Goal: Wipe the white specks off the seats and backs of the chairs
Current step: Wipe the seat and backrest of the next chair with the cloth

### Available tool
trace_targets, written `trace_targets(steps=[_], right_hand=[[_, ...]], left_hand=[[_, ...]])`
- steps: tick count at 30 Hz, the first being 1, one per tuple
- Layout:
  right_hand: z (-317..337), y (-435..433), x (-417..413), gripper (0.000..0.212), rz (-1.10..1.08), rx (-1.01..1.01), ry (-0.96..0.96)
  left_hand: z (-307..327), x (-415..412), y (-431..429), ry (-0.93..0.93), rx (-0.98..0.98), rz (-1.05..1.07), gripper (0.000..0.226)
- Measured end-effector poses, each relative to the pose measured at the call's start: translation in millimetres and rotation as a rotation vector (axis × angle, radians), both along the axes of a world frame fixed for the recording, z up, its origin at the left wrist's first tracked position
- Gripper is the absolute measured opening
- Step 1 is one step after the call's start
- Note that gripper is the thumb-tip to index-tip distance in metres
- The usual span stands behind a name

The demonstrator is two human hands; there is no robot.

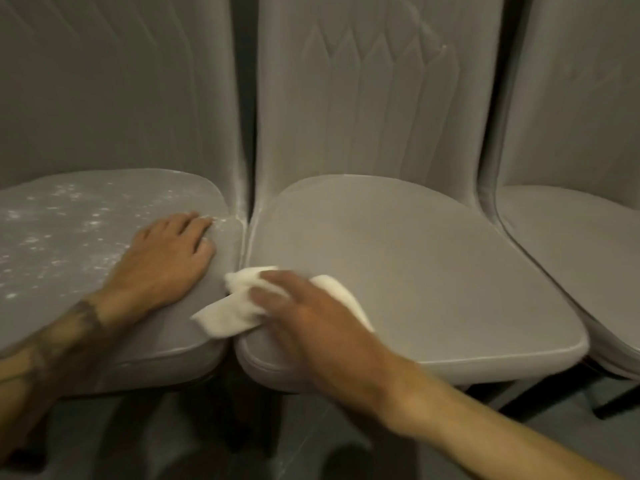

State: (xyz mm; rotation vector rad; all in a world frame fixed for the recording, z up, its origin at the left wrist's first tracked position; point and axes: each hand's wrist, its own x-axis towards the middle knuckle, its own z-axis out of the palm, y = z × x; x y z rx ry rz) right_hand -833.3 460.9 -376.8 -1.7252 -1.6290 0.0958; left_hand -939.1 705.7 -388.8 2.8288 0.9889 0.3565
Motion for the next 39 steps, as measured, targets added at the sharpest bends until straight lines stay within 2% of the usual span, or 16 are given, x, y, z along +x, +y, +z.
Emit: trace_targets(steps=[4,9,12,15,17,20,23,28,34,39], right_hand=[[6,19,54,0.036,-0.240,-0.145,-0.219],[10,114,79,0.030,-0.335,-0.206,-0.194],[9,133,73,0.027,-0.367,-0.198,-0.230],[1,102,57,0.028,-0.225,-0.129,-0.293],[-2,89,56,0.033,-0.147,-0.153,-0.286],[7,108,64,0.032,-0.181,-0.170,-0.234],[13,124,55,0.031,-0.207,-0.200,-0.266],[10,89,52,0.033,0.004,-0.208,-0.314],[27,123,68,0.033,-0.123,-0.276,-0.301],[20,57,41,0.033,0.136,-0.250,-0.300]], left_hand=[[0,-1,-2,-0.007,0.011,0.012,0.049],[1,-5,-4,-0.005,0.044,0.005,0.061],[-2,-7,-2,-0.011,0.073,-0.015,0.062],[-5,-10,0,-0.015,0.110,-0.036,0.059],[-6,-10,1,-0.006,0.122,-0.042,0.059],[-6,-10,0,0.007,0.135,-0.063,0.060],[-5,-11,1,0.003,0.153,-0.074,0.058],[-7,-14,0,0.022,0.215,-0.110,0.056],[-10,-10,4,-0.008,0.202,-0.083,0.058],[-11,-12,4,-0.007,0.222,-0.093,0.062]])
